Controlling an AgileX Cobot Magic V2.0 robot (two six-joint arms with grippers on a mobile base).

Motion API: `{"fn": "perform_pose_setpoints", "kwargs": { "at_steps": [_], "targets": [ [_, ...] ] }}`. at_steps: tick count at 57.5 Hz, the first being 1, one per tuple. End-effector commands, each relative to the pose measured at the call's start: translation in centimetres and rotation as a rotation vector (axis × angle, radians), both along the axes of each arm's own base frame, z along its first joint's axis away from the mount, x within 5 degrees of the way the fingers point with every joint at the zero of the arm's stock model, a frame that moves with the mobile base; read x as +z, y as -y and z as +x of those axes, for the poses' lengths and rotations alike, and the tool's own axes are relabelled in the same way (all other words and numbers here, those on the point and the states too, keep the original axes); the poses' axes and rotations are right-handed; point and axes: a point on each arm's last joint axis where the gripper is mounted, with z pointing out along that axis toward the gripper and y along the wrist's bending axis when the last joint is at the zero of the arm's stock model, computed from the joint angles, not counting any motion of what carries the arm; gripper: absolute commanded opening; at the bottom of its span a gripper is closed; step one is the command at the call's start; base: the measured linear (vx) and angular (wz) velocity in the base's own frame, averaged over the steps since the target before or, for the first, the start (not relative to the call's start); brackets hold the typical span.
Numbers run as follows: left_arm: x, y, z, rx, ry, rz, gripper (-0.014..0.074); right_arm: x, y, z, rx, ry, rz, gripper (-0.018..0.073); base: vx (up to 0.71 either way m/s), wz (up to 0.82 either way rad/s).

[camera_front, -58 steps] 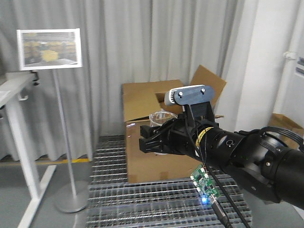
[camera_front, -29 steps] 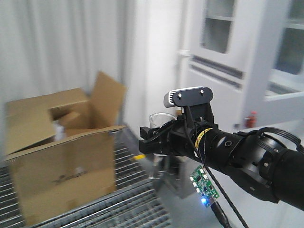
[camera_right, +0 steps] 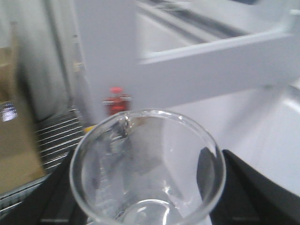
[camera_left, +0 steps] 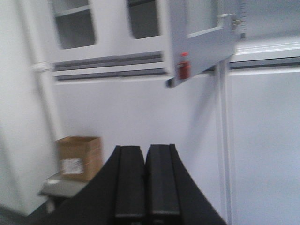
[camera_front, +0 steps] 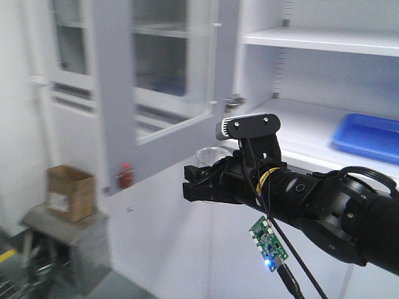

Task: Pick beaker and place in left cabinet
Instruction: 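Carry the beaker in the right gripper to the open cabinet, then move the held beaker over the blue tray on the shelf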

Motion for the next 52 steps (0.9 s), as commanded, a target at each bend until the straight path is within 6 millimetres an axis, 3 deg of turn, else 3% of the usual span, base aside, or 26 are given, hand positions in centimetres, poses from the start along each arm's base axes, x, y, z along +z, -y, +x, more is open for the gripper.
{"fn": "perform_pose_setpoints", "kwargs": {
  "at_steps": [1,21,52],
  "targets": [
    [0.34,0.02,-0.16,-0.005,0.086,-0.017,0.0001,3.69,0.26,-0.78,0.031,0.128,0.08,-0.0001,0.22,-0.84],
    [0.34,0.02,-0.16,-0.005,0.086,-0.017,0.0001,3.69,0.26,-0.78,0.031,0.128,0.08,-0.0001,0.22,-0.69],
    [0.34,0.02,-0.16,-0.005,0.086,-0.017,0.0001,3.69,0.26,-0.78,0.031,0.128,0.08,-0.0001,0.23,-0.37]
  ]
}}
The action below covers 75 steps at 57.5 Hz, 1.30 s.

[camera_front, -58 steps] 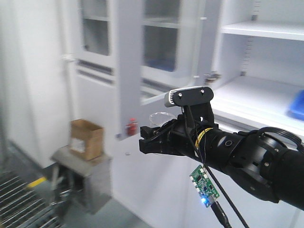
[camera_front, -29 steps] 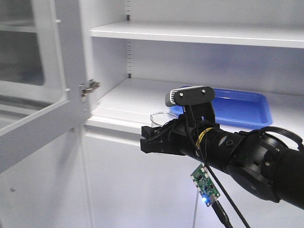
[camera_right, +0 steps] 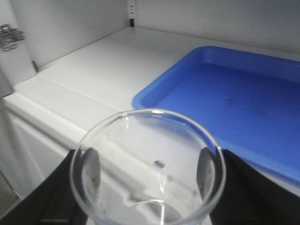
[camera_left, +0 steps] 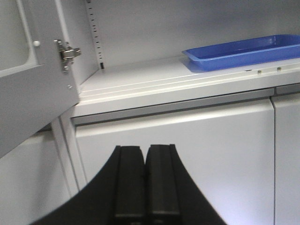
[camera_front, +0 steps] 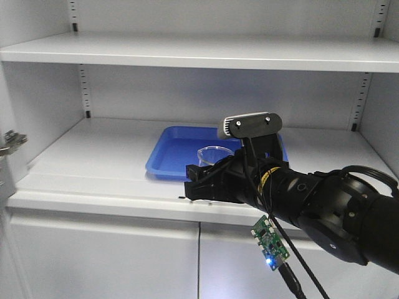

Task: Pick beaker and place in left cabinet
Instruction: 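Move the held beaker over the blue tray on the shelf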

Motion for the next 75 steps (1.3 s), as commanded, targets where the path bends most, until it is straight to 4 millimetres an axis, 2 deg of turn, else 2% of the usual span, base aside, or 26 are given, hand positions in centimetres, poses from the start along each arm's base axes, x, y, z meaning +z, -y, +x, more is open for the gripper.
{"fn": "perform_pose_setpoints", "kwargs": {
  "at_steps": [1,48,75],
  "targets": [
    [0.34,0.02,-0.16,-0.005,0.086,-0.017,0.0001,3.73,0.2,-0.8,0.035,0.131,0.083,-0.0001,0.24,-0.19],
    [0.34,0.02,-0.16,-0.005,0.086,-0.017,0.0001,3.73,0.2,-0.8,0.035,0.131,0.083,-0.0001,0.2,-0.08],
    [0.34,0.02,-0.16,-0.005,0.086,-0.017,0.0001,3.74,0.2,-0.8,0.035,0.132,0.083,-0.0001,0.07,-0.02]
  ]
}}
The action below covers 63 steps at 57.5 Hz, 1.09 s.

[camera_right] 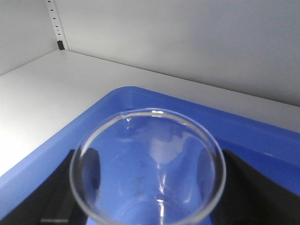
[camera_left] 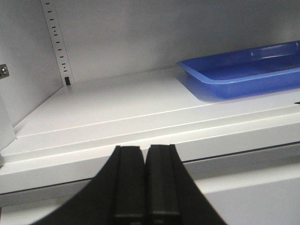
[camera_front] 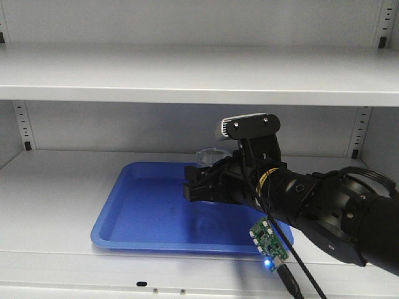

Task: Pick beaker and place in left cabinet
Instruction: 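Move the held beaker over the blue tray on the shelf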

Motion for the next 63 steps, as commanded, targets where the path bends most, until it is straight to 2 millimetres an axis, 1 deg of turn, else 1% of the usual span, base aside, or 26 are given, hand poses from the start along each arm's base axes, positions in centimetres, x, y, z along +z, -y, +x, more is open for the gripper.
{"fn": "perform_pose_setpoints", "kwargs": {
  "at_steps": [1,8,14,23,28,33,47,56,63],
  "targets": [
    [0.3,0.0,-0.2,-0.005,0.086,-0.017,0.0001,3.7,0.2,-0.8,0.033,0.129,0.081,-0.0001,0.0,0.0],
    [0.3,0.0,-0.2,-0.005,0.086,-0.017,0.0001,3.7,0.2,-0.8,0.033,0.128,0.079,-0.0001,0.0,0.0],
    [0.3,0.0,-0.2,-0.005,0.086,-0.017,0.0001,2.9,-0.1,-0.2,0.044,0.127,0.081,-0.0001,0.0,0.0],
    [0.3,0.0,-0.2,-0.005,0.086,-0.017,0.0001,0.6,-1.3,1.6,0.1,0.156,0.108,-0.0001,0.0,0.0],
    [0.3,0.0,-0.2,-0.005,0.086,-0.017,0.0001,-0.6,-1.5,2.6,0.115,0.18,0.096,-0.0001,0.0,0.0],
    [0.3,0.0,-0.2,-0.005,0.086,-0.017,0.0001,-1.7,-1.6,3.8,0.104,0.165,0.071,-0.0001,0.0,0.0],
    [0.3,0.0,-0.2,-0.005,0.086,-0.017,0.0001,-3.6,-2.8,6.0,0.101,0.14,0.052,0.0003,0.0,0.0],
    [0.3,0.0,-0.2,-0.005,0.086,-0.017,0.0001,-5.0,-3.0,6.5,0.096,0.103,0.032,0.0008,0.0,0.0],
    [0.3,0.0,-0.2,-0.005,0.086,-0.017,0.0001,-5.5,-3.0,6.6,0.091,0.088,0.021,0.0012,0.0,0.0]
  ]
}}
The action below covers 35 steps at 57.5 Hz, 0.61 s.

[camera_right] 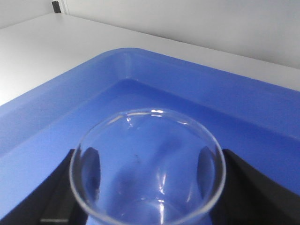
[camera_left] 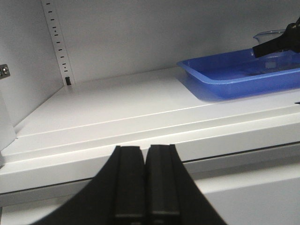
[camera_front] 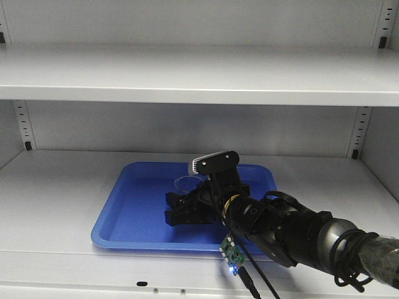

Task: Pick beaker and place in left cabinet
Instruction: 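Move the held beaker over the blue tray on the shelf, then lower the beaker onto the blue tray and open the right gripper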

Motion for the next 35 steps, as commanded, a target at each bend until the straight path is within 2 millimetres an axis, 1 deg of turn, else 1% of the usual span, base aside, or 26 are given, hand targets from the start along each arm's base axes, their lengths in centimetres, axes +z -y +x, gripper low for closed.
{"fn": "perform_pose_setpoints", "kwargs": {
  "at_steps": [1,10,14,17,24,35],
  "targets": [
    [0.34,0.02,-0.16,-0.005,0.086,-0.017,0.0001,3.36,0.09,-0.16,0.014,0.097,0.058,0.0013,0.0,0.0],
    [0.34,0.02,-0.16,-0.005,0.086,-0.017,0.0001,3.27,0.14,-0.15,0.009,0.089,0.052,0.0038,0.0,0.0],
    [0.34,0.02,-0.16,-0.005,0.086,-0.017,0.0001,3.28,0.15,-0.14,0.006,0.086,0.056,0.0074,0.0,0.0],
    [0.34,0.02,-0.16,-0.005,0.086,-0.017,0.0001,3.29,0.15,-0.14,0.005,0.084,0.062,0.0118,0.0,0.0],
    [0.34,0.02,-0.16,-0.005,0.086,-0.017,0.0001,3.37,0.1,-0.15,0.009,0.089,0.071,0.0251,0.0,0.0],
    [0.34,0.02,-0.16,-0.005,0.086,-0.017,0.0001,3.37,0.01,-0.2,0.012,0.09,0.07,0.057,0.0,0.0]
  ]
}}
